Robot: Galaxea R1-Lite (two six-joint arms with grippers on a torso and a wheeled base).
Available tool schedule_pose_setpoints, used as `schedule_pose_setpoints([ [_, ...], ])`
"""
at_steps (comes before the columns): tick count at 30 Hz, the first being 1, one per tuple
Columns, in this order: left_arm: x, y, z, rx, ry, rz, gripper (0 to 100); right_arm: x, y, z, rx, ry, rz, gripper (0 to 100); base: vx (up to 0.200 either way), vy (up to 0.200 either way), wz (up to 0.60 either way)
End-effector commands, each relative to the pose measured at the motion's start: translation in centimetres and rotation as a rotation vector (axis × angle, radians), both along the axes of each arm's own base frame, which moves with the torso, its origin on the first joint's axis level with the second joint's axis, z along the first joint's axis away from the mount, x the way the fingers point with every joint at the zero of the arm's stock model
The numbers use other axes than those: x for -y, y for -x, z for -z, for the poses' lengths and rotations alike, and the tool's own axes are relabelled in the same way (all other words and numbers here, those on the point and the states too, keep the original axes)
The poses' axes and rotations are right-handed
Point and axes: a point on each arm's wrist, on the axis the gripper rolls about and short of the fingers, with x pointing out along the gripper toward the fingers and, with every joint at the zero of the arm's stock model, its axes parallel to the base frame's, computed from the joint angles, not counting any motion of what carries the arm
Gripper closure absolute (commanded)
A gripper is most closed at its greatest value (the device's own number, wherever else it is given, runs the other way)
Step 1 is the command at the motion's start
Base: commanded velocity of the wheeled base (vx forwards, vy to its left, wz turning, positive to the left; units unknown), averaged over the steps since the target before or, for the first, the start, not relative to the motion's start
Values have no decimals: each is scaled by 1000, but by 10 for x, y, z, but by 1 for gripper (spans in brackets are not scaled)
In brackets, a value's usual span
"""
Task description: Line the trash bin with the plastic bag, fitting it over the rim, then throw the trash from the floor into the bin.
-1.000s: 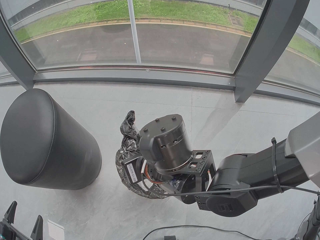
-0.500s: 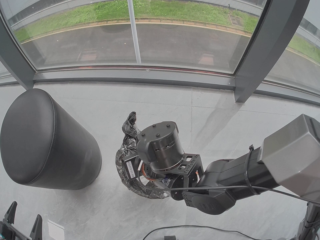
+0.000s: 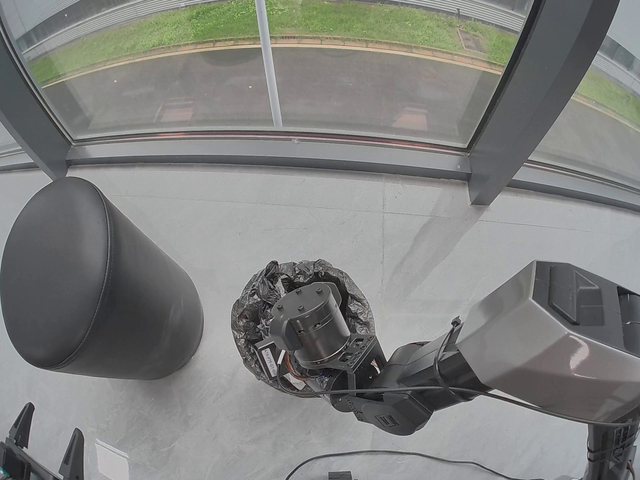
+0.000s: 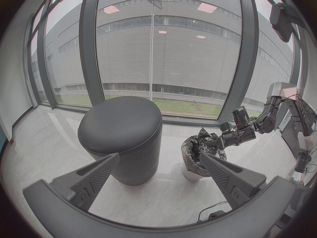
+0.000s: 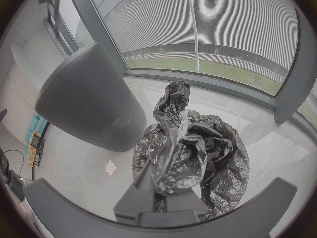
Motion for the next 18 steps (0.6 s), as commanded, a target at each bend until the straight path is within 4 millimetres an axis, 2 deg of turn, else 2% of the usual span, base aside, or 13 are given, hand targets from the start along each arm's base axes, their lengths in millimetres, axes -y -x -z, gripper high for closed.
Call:
schedule_pose_setpoints([
  [1, 0, 0, 4, -2, 1, 0, 0, 2, -5, 9, -11, 16, 12, 100, 0, 0, 0],
  [18, 0, 0, 5, -3, 4, -3, 0, 9, -15, 14, -11, 37, 40, 100, 0, 0, 0],
])
